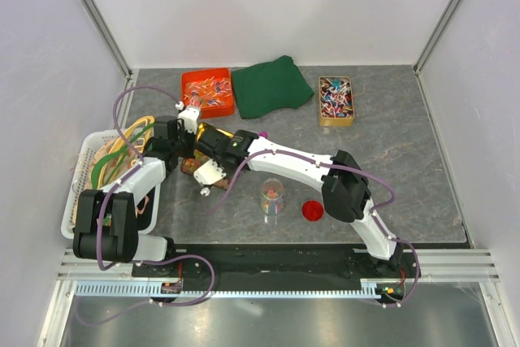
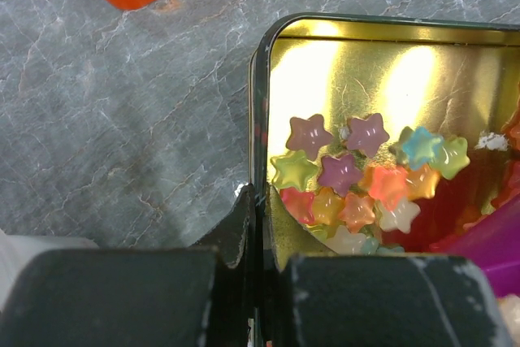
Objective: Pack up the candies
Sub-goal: Scoop the fake candies from the storage box, then place the fake candies in the packing bottle.
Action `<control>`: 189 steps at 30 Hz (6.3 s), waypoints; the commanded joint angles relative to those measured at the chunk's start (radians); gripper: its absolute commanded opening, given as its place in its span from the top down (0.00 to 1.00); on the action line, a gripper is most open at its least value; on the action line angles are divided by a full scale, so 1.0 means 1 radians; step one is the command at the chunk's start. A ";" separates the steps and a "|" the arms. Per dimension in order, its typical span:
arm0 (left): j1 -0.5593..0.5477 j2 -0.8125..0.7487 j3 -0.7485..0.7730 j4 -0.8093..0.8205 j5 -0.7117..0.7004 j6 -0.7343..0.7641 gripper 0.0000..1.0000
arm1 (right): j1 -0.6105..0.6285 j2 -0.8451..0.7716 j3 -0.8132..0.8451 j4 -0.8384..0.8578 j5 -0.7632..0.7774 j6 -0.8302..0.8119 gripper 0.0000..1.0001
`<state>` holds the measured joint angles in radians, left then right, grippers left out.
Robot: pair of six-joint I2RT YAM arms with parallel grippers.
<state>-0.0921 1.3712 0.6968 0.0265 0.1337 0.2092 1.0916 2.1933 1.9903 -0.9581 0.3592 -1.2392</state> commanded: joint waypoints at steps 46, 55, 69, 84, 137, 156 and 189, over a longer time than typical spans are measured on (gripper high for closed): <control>0.000 0.020 0.067 0.096 -0.043 -0.053 0.98 | 0.123 0.195 0.205 0.125 -0.176 0.649 1.00; 0.000 0.020 0.064 0.101 -0.040 -0.048 0.98 | 0.074 0.102 0.139 0.153 -0.224 0.750 1.00; 0.000 0.032 0.063 0.104 -0.036 -0.045 0.98 | -0.042 -0.055 0.036 0.163 -0.233 0.784 1.00; 0.000 0.029 0.064 0.104 -0.037 -0.044 0.98 | -0.098 -0.116 -0.057 0.200 -0.236 0.781 1.00; 0.000 0.058 0.070 0.104 -0.054 -0.031 0.98 | -0.397 -0.790 -0.413 -0.378 -0.622 0.234 1.00; 0.000 0.055 0.069 0.104 -0.071 -0.024 0.98 | -0.343 -0.808 -0.539 -0.312 -0.530 0.294 1.00; 0.002 0.058 0.069 0.108 -0.088 -0.016 0.98 | -0.133 -0.728 -0.475 -0.357 -0.171 0.302 1.00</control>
<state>-0.0929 1.4448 0.7170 0.0551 0.0498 0.2028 0.9379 1.4582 1.4689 -1.2785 0.1242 -0.9356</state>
